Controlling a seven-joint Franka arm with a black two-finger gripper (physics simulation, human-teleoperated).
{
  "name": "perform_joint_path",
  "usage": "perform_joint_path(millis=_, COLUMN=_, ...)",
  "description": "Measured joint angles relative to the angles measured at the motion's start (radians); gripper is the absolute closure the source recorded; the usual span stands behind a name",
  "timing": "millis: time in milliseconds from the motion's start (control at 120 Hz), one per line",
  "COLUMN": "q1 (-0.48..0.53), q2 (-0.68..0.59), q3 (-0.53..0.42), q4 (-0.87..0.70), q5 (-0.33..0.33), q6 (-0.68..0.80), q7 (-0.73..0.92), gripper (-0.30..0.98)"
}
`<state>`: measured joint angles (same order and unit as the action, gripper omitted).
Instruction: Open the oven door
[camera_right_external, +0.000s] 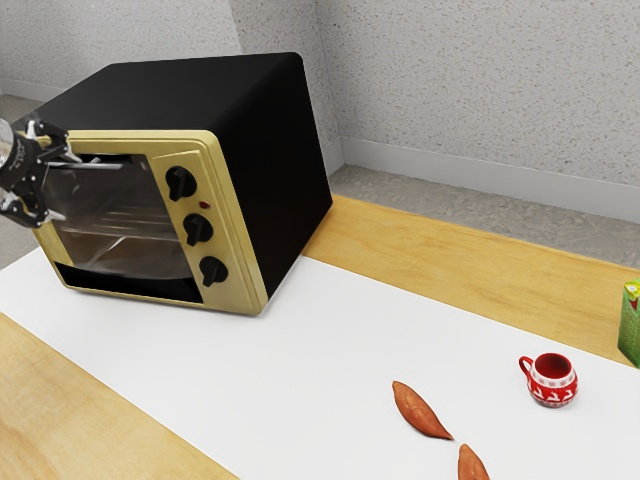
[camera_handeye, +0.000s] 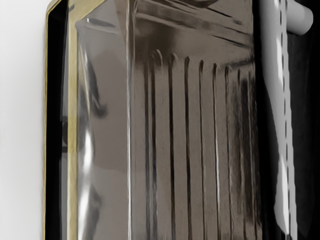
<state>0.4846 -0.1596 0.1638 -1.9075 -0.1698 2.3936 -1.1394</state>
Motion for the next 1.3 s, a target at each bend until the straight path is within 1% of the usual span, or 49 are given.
perform_joint_path(millis=217, q1=0.003, q2=0.001, q3=0.001, q4=-0.037, q5=-0.017, q6=0.013, q7=-0.008, gripper=0.0)
perform_joint_path(millis=300, q1=0.004, q2=-0.024, q3=0.003, q4=-0.081, q5=-0.009, q6=0.023, q7=-0.014, gripper=0.0)
perform_joint_path(millis=383, q1=0.012, q2=-0.08, q3=0.004, q4=-0.144, q5=-0.002, q6=0.034, q7=-0.021, gripper=0.0)
perform_joint_path(millis=500, q1=0.036, q2=-0.227, q3=0.004, q4=-0.308, q5=-0.018, q6=0.058, q7=-0.025, gripper=0.0)
perform_joint_path(millis=583, q1=0.067, q2=-0.388, q3=0.01, q4=-0.462, q5=-0.012, q6=0.075, q7=-0.024, gripper=0.0)
perform_joint_path(millis=633, q1=0.082, q2=-0.496, q3=0.067, q4=-0.559, q5=-0.009, q6=0.084, q7=-0.018, gripper=0.0)
perform_joint_path(millis=667, q1=0.089, q2=-0.574, q3=0.122, q4=-0.624, q5=-0.007, q6=0.089, q7=-0.014, gripper=0.0)
perform_joint_path(millis=708, q1=0.096, q2=-0.655, q3=0.193, q4=-0.683, q5=0.016, q6=0.093, q7=-0.009, gripper=0.0)
perform_joint_path(millis=733, q1=0.104, q2=-0.69, q3=0.221, q4=-0.704, q5=0.032, q6=0.095, q7=-0.006, gripper=0.0)
perform_joint_path(millis=783, q1=0.119, q2=-0.744, q3=0.248, q4=-0.726, q5=0.059, q6=0.096, q7=0.0, gripper=0.0)
perform_joint_path(millis=850, q1=0.139, q2=-0.784, q3=0.252, q4=-0.734, q5=0.089, q6=0.09, q7=0.007, gripper=0.0)
perform_joint_path(millis=883, q1=0.127, q2=-0.773, q3=0.228, q4=-0.689, q5=0.119, q6=0.069, q7=0.011, gripper=0.0)
perform_joint_path(millis=900, q1=0.105, q2=-0.756, q3=0.208, q4=-0.636, q5=0.137, q6=0.046, q7=0.013, gripper=0.0)
perform_joint_path(millis=933, q1=0.028, q2=-0.697, q3=0.157, q4=-0.5, q5=0.163, q6=-0.024, q7=0.017, gripper=0.0)
perform_joint_path(millis=967, q1=-0.07, q2=-0.632, q3=0.109, q4=-0.374, q5=0.171, q6=-0.092, q7=0.02, gripper=0.0)
perform_joint_path(millis=983, q1=-0.11, q2=-0.582, q3=0.073, q4=-0.291, q5=0.174, q6=-0.126, q7=0.022, gripper=0.01)
perform_joint_path(millis=1000, q1=-0.14, q2=-0.507, q3=0.023, q4=-0.17, q5=0.177, q6=-0.168, q7=0.024, gripper=0.01)
perform_joint_path(millis=1058, q1=-0.205, q2=-0.248, q3=-0.138, q4=0.243, q5=0.206, q6=-0.333, q7=0.036, gripper=0.01)
perform_joint_path(millis=1075, q1=-0.226, q2=-0.186, q3=-0.169, q4=0.327, q5=0.216, q6=-0.377, q7=0.041, gripper=0.01)
perform_joint_path(millis=1100, q1=-0.261, q2=-0.119, q3=-0.2, q4=0.41, q5=0.229, q6=-0.434, q7=0.05, gripper=0.0)
perform_joint_path(millis=1150, q1=-0.377, q2=-0.051, q3=-0.228, q4=0.433, q5=0.25, q6=-0.526, q7=0.065, gripper=0.0)
perform_joint_path(millis=1192, q1=-0.433, q2=-0.032, q3=-0.232, q4=0.395, q5=0.259, q6=-0.575, q7=0.077, gripper=0.0)
perform_joint_path(millis=1300, q1=-0.465, q2=-0.033, q3=-0.225, q4=0.303, q5=0.271, q6=-0.651, q7=0.104, gripper=0.0)
